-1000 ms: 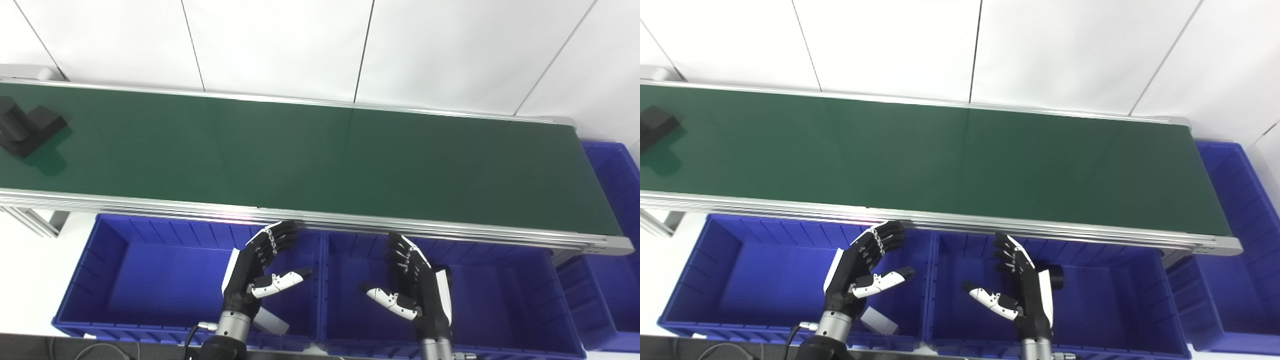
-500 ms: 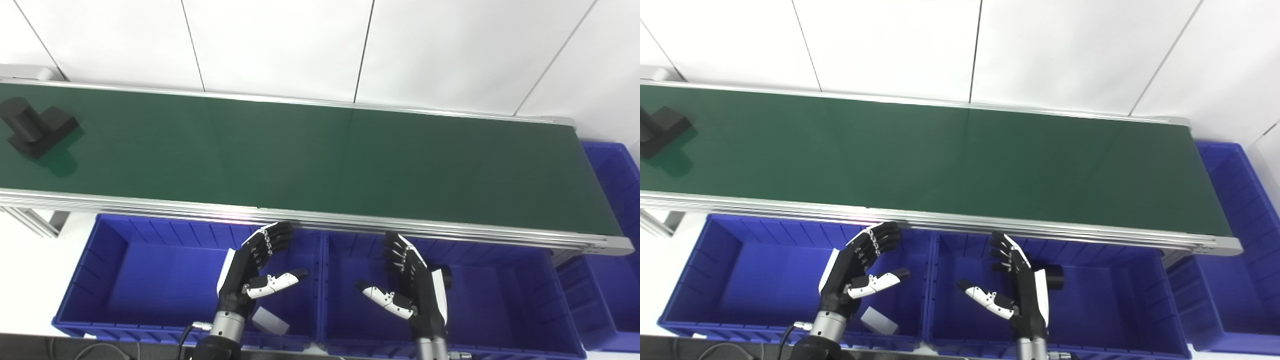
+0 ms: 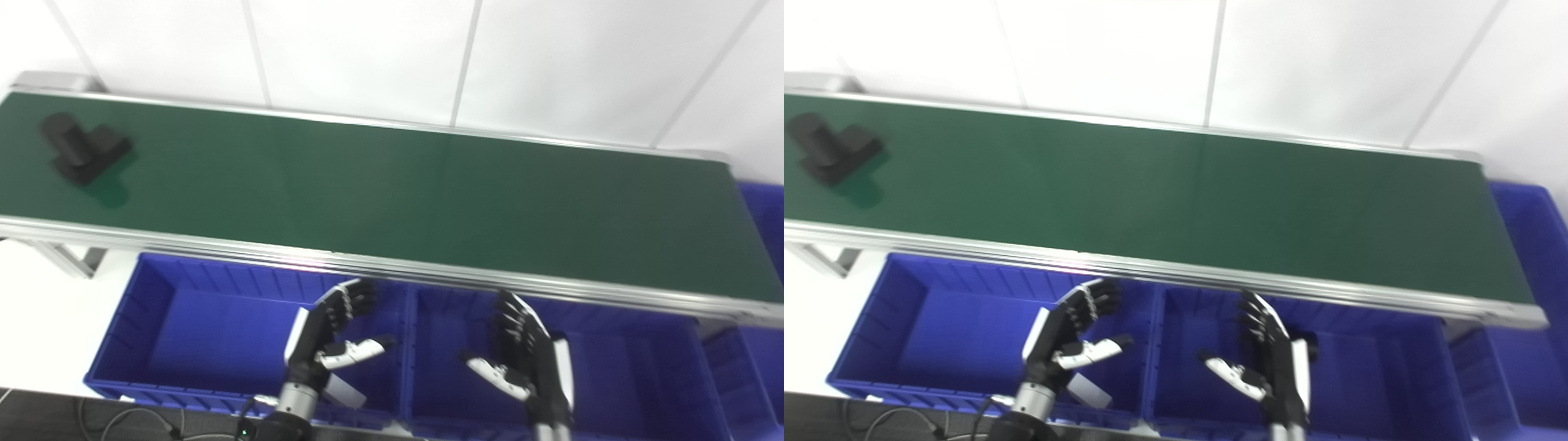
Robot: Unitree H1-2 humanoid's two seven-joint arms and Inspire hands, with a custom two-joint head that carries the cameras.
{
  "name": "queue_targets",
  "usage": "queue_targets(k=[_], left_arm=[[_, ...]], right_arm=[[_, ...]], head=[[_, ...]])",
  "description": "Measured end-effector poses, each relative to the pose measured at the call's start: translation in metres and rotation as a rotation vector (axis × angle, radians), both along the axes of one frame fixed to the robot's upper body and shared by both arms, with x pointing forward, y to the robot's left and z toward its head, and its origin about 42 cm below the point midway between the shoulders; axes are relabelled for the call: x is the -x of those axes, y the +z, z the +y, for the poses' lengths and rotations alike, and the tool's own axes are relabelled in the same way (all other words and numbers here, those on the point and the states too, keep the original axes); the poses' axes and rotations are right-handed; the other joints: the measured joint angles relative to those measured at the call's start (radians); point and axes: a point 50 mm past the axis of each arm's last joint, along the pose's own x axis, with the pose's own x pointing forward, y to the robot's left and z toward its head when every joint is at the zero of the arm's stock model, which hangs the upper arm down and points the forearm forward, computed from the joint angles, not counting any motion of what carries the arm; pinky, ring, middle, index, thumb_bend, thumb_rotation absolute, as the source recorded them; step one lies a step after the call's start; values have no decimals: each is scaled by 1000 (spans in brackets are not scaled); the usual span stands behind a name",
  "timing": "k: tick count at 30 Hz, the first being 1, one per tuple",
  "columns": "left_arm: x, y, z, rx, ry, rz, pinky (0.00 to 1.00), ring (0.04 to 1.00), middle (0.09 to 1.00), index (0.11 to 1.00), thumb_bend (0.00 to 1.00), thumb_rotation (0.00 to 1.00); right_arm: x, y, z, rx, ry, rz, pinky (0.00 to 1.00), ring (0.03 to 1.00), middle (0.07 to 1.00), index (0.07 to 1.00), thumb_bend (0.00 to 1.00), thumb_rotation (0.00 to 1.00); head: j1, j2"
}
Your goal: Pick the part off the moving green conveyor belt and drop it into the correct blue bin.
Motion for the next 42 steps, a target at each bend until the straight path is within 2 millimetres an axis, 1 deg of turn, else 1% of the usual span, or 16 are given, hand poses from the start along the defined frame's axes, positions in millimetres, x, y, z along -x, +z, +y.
queue_targets(k=[1, 2, 4, 5, 6, 8, 10, 12, 14, 16, 20, 24, 27, 30, 37, 42], left_arm=[[0, 0, -3, -2, -1, 3, 762, 740, 747, 719, 690, 0], [1, -1, -6, -2, 0, 8, 766, 741, 745, 716, 672, 0], [2, -2, -13, -13, -5, 15, 763, 731, 735, 708, 659, 0], [3, -3, -15, -25, -11, 17, 760, 727, 732, 705, 657, 0], [3, -4, -15, -35, -6, 18, 750, 722, 729, 706, 656, 0], [2, -7, -17, -60, 0, 30, 759, 732, 733, 704, 662, 0], [0, -11, -20, -68, 1, 42, 762, 742, 737, 699, 665, 0], [-2, -13, -24, -80, 4, 50, 753, 745, 738, 689, 659, 0], [-5, -16, -28, -90, 6, 58, 745, 742, 735, 688, 654, 0], [-7, -16, -33, -96, -4, 58, 744, 730, 719, 687, 654, 0], [-10, -17, -40, -110, 4, 60, 752, 728, 708, 677, 674, 0], [-10, -18, -42, -117, 9, 63, 719, 702, 688, 678, 697, 0], [-10, -19, -43, -124, 14, 64, 703, 699, 691, 684, 720, 0], [-11, -19, -45, -129, 13, 61, 674, 684, 695, 691, 729, 0], [-10, -19, -47, -144, 6, 53, 686, 693, 699, 679, 755, 0], [-9, -18, -48, -140, 11, 54, 678, 694, 700, 682, 760, 0]], right_arm=[[1, -1, -3, 4, 1, 6, 613, 728, 790, 817, 612, 110], [2, -2, -5, 7, 0, 9, 618, 733, 794, 818, 607, 92], [2, -2, -10, -5, -10, 14, 636, 746, 800, 825, 605, 80], [2, -3, -12, -13, -14, 18, 641, 749, 802, 827, 604, 80], [2, -3, -15, -24, -21, 22, 649, 753, 801, 825, 600, 74], [2, -5, -22, -46, -33, 36, 653, 756, 807, 831, 576, 72], [2, -8, -29, -49, -45, 53, 645, 757, 812, 838, 555, 78], [4, -11, -33, -42, -50, 64, 653, 766, 819, 852, 527, 82], [5, -15, -37, -35, -58, 80, 660, 771, 822, 856, 520, 77], [5, -15, -38, -42, -45, 76, 696, 791, 833, 868, 498, 29], [4, -15, -39, -51, -41, 76, 709, 804, 842, 878, 467, 1], [4, -15, -39, -54, -29, 79, 733, 820, 859, 897, 429, 0], [3, -15, -40, -53, -22, 79, 762, 831, 866, 904, 418, 0], [2, -15, -41, -57, -19, 79, 779, 833, 866, 905, 415, 0], [3, -15, -43, -61, -12, 81, 746, 828, 870, 906, 383, 0], [2, -15, -45, -65, -6, 83, 739, 819, 859, 896, 396, 0]], head=[[0, 0], [54, -18], [62, -22], [104, -37], [105, -37], [190, -57], [195, -58], [250, -90], [254, -92], [295, -123], [309, -144], [312, -158], [310, -186], [312, -187], [306, -181], [297, -173]])
